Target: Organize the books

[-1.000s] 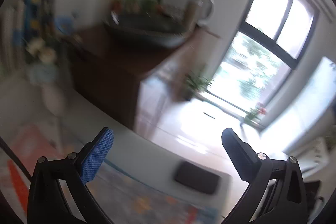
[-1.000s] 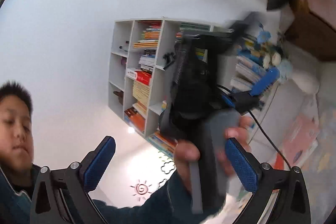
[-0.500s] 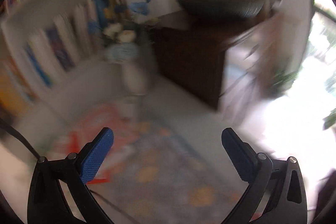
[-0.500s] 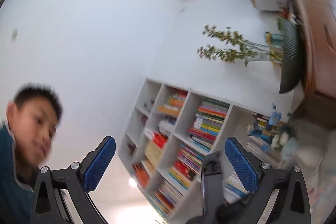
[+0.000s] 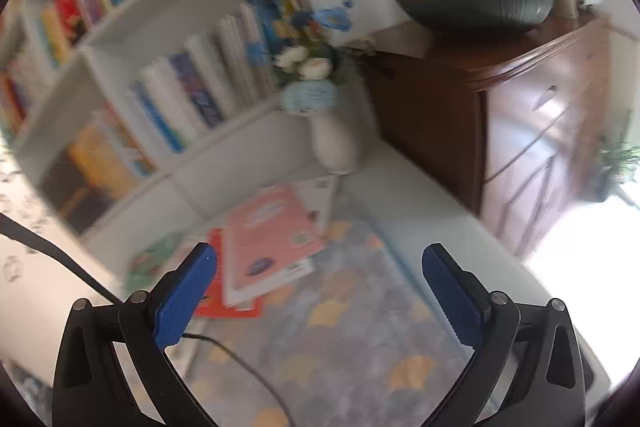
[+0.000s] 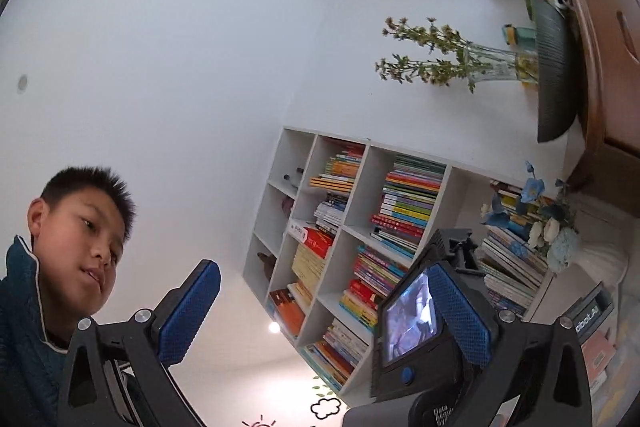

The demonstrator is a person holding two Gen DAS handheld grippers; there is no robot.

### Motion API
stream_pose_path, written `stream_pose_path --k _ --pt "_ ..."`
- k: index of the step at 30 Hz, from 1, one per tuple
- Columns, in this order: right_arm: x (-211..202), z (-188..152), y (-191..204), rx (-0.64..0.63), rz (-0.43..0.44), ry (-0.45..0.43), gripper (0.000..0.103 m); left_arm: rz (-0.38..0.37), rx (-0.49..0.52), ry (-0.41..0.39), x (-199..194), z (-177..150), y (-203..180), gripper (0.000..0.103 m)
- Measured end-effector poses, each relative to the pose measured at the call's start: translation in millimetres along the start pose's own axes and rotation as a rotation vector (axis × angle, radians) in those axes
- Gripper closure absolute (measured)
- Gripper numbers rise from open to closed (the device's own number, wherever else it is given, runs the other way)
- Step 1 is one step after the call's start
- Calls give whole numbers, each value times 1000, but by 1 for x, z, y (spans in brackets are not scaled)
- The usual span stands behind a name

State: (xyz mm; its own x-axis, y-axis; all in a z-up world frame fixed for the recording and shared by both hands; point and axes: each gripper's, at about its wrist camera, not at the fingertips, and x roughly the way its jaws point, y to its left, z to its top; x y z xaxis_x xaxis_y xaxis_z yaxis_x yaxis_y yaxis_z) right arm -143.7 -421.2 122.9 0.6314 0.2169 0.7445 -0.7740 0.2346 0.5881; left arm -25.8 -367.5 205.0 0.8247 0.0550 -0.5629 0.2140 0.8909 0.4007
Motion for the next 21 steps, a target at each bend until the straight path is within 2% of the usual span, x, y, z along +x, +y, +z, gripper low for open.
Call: stream_pose_path --k 1,2,4,6,8,12,17,19,21 --pt "0 2 7 -26 26 -27 0 69 37 30 -2 -2 -6 0" --pt "-1 1 14 -42 61 -42 0 84 41 36 -2 0 -5 0" --pt "-1 4 23 -46 83 -60 0 158 23 9 -14 2 2 0" --pt "-2 7 29 -35 119 -59 0 275 -33 -44 -35 5 16 0" --pt "3 10 39 -43 151 -32 0 327 -77 -62 -49 8 30 0" --pt "15 16 48 67 296 -12 0 554 -119 -104 -84 16 54 0" --pt "11 20 47 220 450 -127 0 829 -67 -161 -115 29 56 0" --pt "6 21 48 269 481 -185 0 874 -50 -178 -124 32 55 0" --pt "2 22 50 304 509 -224 0 883 -31 -187 -128 35 54 0"
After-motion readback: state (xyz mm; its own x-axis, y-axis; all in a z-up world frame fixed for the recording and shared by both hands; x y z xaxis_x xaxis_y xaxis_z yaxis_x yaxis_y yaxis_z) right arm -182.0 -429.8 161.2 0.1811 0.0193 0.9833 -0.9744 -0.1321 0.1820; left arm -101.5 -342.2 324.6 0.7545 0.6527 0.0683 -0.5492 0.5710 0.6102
